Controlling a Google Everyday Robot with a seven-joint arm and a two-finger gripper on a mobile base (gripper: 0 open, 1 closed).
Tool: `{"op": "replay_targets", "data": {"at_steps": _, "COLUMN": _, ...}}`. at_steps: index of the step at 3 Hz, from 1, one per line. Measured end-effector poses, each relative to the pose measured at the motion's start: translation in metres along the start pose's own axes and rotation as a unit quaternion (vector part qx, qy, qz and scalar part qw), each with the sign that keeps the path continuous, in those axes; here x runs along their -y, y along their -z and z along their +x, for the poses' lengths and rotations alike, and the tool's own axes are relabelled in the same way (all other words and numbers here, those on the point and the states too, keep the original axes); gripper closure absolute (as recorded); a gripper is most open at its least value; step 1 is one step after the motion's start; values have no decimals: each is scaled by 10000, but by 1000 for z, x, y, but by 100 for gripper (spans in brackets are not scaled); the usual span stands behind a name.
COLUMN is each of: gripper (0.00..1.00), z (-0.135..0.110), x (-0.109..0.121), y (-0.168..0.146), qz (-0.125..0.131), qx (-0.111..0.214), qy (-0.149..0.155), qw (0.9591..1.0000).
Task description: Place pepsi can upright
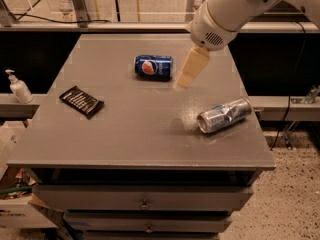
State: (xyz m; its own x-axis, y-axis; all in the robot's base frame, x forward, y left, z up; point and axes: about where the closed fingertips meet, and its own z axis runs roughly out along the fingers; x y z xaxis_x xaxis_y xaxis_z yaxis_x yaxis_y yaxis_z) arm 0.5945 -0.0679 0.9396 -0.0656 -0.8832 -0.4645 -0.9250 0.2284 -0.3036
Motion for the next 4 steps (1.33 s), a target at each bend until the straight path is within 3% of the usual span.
{"op": "replay_targets", "data": {"at_steps": 2, "gripper": 0, "z": -8, "x": 4, "y": -10, "qz": -44, "qx": 161, "qy": 154, "qw": 9997}}
{"op": "replay_targets", "data": {"at_steps": 4, "gripper": 0, "z": -30, "x": 34, "y": -52, "qz": 44, "qx": 211, "qy": 364, "qw": 9991}}
